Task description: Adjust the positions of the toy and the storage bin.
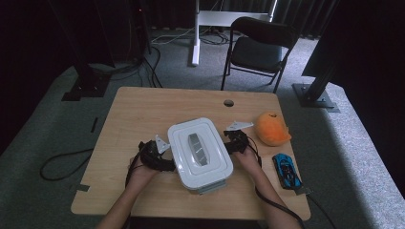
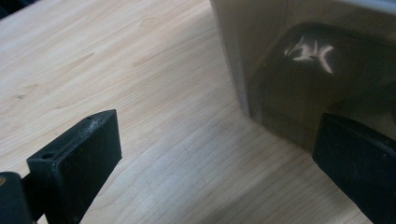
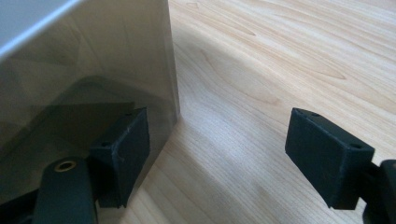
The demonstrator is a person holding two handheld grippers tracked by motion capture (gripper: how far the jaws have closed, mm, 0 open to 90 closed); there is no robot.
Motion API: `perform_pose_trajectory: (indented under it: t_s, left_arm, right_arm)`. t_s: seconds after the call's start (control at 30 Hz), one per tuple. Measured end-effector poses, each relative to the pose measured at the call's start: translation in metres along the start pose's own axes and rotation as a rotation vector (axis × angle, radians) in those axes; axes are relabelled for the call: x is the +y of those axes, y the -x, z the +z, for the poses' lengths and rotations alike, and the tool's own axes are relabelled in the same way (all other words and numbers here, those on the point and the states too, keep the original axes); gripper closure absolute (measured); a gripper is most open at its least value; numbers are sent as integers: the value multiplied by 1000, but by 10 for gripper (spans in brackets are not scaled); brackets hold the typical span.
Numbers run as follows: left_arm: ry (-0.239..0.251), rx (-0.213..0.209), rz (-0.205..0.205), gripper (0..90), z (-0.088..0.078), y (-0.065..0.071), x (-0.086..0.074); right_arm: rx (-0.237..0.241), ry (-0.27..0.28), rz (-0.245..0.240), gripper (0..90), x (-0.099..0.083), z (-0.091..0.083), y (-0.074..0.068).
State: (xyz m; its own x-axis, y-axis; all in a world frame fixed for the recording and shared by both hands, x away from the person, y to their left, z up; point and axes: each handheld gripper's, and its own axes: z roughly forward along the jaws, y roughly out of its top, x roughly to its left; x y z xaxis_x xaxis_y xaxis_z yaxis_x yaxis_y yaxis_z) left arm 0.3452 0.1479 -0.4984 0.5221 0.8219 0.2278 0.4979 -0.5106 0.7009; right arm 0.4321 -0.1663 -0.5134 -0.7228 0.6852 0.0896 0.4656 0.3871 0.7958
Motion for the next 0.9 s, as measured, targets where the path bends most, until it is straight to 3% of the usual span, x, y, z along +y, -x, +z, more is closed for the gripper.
perform_pose_trajectory:
  t_s: [0.43,0.7,0.83,0.9]
  left_arm:
    - [4,-5,-9,15,-10,3,-7]
    - [36,-68,-51,14,-8,0,-12]
    - [43,-79,-66,14,-8,-4,-15]
    - [29,-64,-74,14,-7,-9,-20]
  right_arm:
    - [44,2,19,216,4,9,2]
    - [35,4,42,173,3,6,8]
    - [21,18,61,168,3,-2,12]
    - [-8,5,52,168,0,-11,15]
